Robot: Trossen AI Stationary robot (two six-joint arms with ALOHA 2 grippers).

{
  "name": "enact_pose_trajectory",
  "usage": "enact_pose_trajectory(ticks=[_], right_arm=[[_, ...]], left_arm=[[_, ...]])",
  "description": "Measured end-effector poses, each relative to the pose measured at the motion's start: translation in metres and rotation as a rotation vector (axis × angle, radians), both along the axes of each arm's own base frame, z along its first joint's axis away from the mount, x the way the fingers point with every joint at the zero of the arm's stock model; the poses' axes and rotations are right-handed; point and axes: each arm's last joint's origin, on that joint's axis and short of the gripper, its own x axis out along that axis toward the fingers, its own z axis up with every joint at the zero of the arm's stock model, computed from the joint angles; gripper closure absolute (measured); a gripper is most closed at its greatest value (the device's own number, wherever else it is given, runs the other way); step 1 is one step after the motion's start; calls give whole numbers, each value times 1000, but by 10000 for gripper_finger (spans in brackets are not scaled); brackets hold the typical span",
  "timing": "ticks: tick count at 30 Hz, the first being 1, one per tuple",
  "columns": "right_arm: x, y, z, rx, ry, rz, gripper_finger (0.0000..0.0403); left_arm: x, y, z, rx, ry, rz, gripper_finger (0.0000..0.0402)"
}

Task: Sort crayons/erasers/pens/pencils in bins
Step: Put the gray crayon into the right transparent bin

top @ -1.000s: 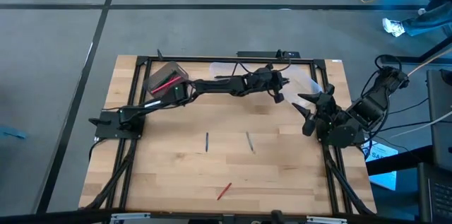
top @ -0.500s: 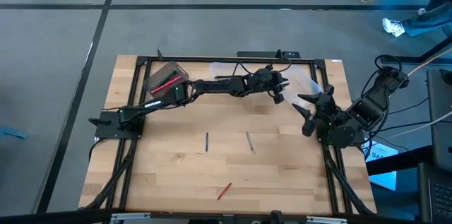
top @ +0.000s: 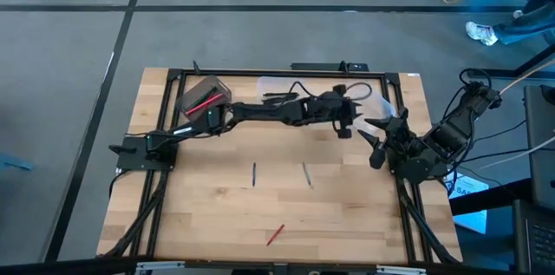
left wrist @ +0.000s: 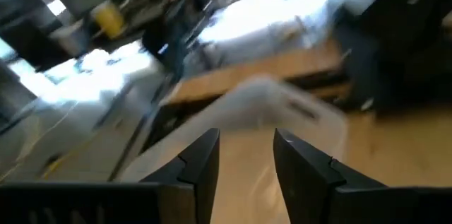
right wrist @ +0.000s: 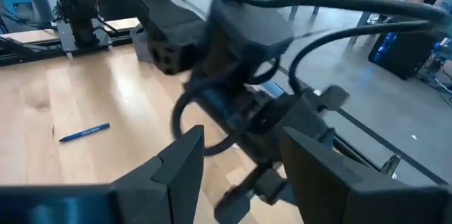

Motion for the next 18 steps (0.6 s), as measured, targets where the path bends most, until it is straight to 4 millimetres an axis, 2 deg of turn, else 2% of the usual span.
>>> enact_pose_trajectory(ticks=[3,5,9,13,18], right_arm=[[0,0,0,6,5,5,212],[0,0,0,6,6,5,212],[0,0,0,-9,9,6,212],[0,0,0,-25,11,6,212],[0,0,0,-26,9,4,212]], left_arm=[[-7,-7,1,39,128,155,276],[-12,-8,-6,64,236,226,278],[-19,-10,-21,77,397,255,280],[-19,-7,-24,75,378,256,280],[-19,12,-23,39,336,236,280]])
